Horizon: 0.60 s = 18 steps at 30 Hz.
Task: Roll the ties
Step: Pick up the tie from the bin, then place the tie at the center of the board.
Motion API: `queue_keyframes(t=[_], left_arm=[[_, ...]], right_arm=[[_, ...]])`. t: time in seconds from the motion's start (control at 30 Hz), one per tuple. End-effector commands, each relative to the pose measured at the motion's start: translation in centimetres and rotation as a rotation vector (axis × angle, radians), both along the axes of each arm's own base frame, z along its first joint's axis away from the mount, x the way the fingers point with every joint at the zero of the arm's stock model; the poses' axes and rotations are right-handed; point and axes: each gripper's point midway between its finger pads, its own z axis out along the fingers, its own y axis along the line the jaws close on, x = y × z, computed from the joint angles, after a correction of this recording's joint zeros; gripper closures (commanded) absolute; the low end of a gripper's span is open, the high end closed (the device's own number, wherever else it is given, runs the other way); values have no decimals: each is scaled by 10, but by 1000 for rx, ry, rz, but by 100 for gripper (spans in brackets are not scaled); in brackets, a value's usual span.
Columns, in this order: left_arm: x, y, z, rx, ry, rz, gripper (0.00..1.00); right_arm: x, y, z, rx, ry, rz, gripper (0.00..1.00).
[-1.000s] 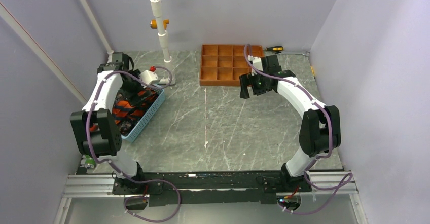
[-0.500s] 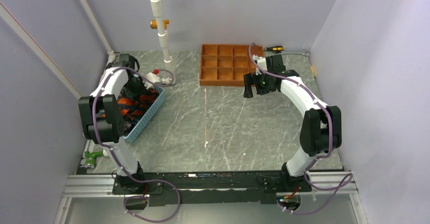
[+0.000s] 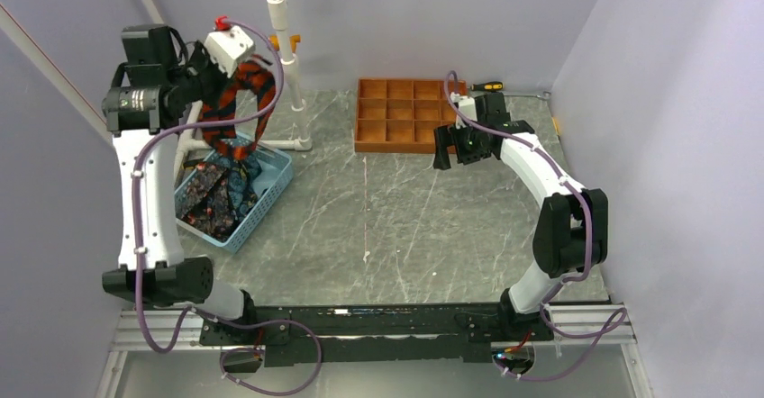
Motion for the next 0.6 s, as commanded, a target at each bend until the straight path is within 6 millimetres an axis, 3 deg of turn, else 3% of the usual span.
queue_keyframes(t=[0.0,0.13,0.2,0.27,0.33,0.4,0.5,0.57], left_arm=[[-24,-61,76,-218,-140,-159,100],[-54,-118,125,-309,-244,-343,100],[-72,-141,141,-386,-254,-439,100],[-88,-163,143,-436,-232,-539,100],[-99,-184,122,-440,-159,-613,97],[-110,-199,80,-382,-44,-676,80],[-125,-202,14,-249,120,-744,37],[-132,-194,-24,-198,220,-740,30]], right_arm=[[16,-2,34,25,-91,1,1],[19,-10,48,44,-107,-26,1],[19,-20,54,52,-113,-52,1],[17,-29,57,58,-111,-74,0],[14,-42,56,59,-96,-100,0],[9,-53,56,65,-81,-111,0],[-4,-67,55,56,-73,-106,0],[-16,-71,50,27,-59,-71,0]])
